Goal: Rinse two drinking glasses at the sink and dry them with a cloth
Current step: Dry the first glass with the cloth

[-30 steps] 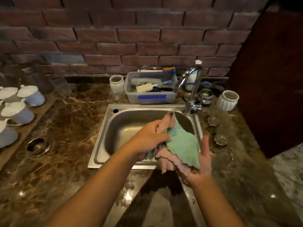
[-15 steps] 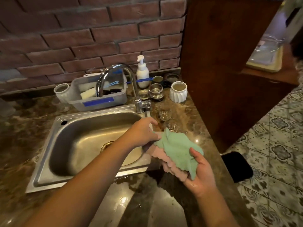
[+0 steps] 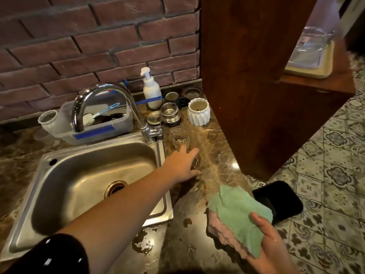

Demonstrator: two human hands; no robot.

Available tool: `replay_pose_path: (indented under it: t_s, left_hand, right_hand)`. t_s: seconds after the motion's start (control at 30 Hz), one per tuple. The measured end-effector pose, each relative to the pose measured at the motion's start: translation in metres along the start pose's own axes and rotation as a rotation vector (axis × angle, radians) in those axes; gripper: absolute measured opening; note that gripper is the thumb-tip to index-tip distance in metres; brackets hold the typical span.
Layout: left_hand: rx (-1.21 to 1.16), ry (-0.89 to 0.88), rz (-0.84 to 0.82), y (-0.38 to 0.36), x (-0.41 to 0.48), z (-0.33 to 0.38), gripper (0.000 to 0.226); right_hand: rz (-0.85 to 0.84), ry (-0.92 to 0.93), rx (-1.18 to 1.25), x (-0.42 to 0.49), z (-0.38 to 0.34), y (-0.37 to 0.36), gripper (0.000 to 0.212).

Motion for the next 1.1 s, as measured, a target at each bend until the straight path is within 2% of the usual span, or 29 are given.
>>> replay_pose_path:
  t_s: [0.1,0.17,0.3,0.43,0.47,0.6,0.67,0.7,0.8,0.93,1.03,1.1]
  left_hand:
    - [0.057,0.002,0.041,-0.001,0.002,0.004,0.067]
    - [-0.013,0.012,0.061,0.003,-0.004,0.004,0.062]
    - [-0.340,0.080,0.095,0.028,-0.035,-0.003,0.050]
    - [-0.680,0.104,0.162,0.076,-0.077,-0.009,0.034]
    - [-0.764,0.102,0.184,0.090,-0.088,-0.010,0.032]
    - [-1.075,0.106,0.185,0.123,-0.128,-0.023,0.031]
    - [-1.118,0.135,0.182,0.131,-0.149,-0.036,0.037]
    - [-1.129,0.145,0.208,0.135,-0.159,-0.042,0.036]
    - [-1.068,0.158,0.347,0.151,-0.184,-0.060,0.039]
    - [-0.887,0.045,0.540,0.158,-0.223,-0.094,0.058]
    - [-0.585,-0.130,0.611,0.163,-0.248,-0.120,0.072]
    - [-0.405,-0.257,0.608,0.168,-0.259,-0.138,0.072]
  right_hand:
    - [-0.007,0.036,-0.005,0.003,-0.001,-0.001,0.051]
    - [-0.022,0.095,-0.064,0.004,-0.002,-0.008,0.053]
    - [-0.020,0.349,-0.318,0.003,0.001,-0.042,0.050]
    - [-0.030,0.485,-0.714,0.000,0.028,-0.087,0.029]
    - [-0.080,0.544,-0.862,-0.004,0.038,-0.102,0.032]
    - [-0.508,1.092,-1.551,-0.020,0.068,-0.167,0.074]
    - [-0.560,1.204,-1.621,-0.024,0.077,-0.193,0.087]
    - [-0.577,1.220,-1.601,-0.027,0.083,-0.203,0.086]
    - [-0.613,1.149,-1.435,-0.035,0.105,-0.231,0.078]
    - [-0.716,0.666,-1.058,-0.041,0.137,-0.253,0.050]
    - [-0.733,0.280,-0.804,-0.042,0.161,-0.257,0.053]
    - [-0.768,0.152,-0.709,-0.043,0.176,-0.258,0.052]
Point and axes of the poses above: each hand's wrist, its own x-axis towards the middle knuckle, its own y-axis out of the back of the hand, z = x × y, the point moved 1 cm from there along x, towards the middle knuckle, and after that the axes turned 7 degrees about x, right-handed, at the moved point
